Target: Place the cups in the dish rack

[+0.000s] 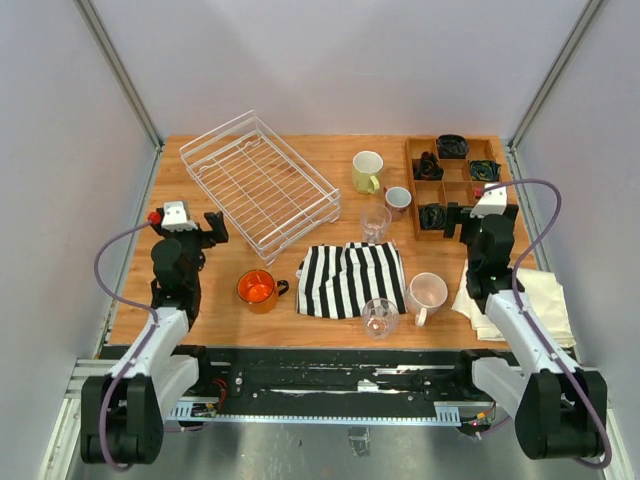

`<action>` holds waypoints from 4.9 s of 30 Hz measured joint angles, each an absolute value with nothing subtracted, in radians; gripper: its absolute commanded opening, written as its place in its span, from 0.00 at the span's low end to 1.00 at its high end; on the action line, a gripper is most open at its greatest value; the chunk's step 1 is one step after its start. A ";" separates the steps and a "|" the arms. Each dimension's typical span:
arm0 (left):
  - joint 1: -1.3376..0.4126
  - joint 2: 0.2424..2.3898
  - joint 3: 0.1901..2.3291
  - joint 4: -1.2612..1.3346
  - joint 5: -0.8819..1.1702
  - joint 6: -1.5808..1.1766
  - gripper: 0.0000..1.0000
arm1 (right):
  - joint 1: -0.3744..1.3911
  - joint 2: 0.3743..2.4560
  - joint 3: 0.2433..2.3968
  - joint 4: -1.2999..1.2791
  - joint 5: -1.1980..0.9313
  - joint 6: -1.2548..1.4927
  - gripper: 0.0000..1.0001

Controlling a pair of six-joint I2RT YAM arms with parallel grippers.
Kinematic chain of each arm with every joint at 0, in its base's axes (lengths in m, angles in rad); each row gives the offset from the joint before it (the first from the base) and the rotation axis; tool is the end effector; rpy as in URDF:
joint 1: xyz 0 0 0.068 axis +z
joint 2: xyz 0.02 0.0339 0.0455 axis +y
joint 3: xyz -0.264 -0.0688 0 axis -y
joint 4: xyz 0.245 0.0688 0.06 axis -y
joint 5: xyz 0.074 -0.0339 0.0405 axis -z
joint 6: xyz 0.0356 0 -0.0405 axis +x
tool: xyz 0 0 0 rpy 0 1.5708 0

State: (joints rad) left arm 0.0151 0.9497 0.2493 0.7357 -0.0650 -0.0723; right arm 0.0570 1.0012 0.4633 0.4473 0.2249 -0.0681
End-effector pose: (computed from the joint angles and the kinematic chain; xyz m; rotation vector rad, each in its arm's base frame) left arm 0.2018 0.0054 0.2200 -0.1187 1.5310 0.0044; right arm 0.2271 0.0050 0.2520 0.0669 1.6614 -0.1952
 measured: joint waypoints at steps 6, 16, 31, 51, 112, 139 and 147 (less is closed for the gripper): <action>0.007 0.791 0.419 0.313 -0.042 -0.148 1.00 | 0.059 0.958 0.685 0.085 0.103 -0.011 0.99; -0.025 0.857 0.789 -0.138 0.044 -0.280 1.00 | 0.101 0.923 0.905 -0.323 -0.080 0.080 1.00; -0.217 1.015 1.040 -0.744 -0.024 -0.352 0.79 | 0.151 0.841 0.952 -0.496 -0.133 0.103 0.99; -0.323 1.094 0.902 -0.913 -0.089 -0.322 0.63 | 0.305 0.908 0.937 -0.487 -0.208 0.163 0.99; -0.416 1.065 1.151 -0.958 0.025 -0.201 0.01 | 0.311 1.041 1.131 -0.633 -0.622 0.437 0.93; -0.676 0.896 1.064 -0.320 0.047 0.373 0.01 | 0.569 1.142 0.818 0.461 -0.983 1.704 0.60; -0.712 0.897 1.064 -0.247 0.073 0.385 0.00 | 0.581 1.255 0.822 0.610 -0.956 1.782 0.52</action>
State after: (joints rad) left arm -0.7124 0.8967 1.0641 -0.2470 0.0731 0.3855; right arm 0.5808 1.2549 0.8219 0.6098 -0.9558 1.7821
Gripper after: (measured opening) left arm 0.067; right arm 0.538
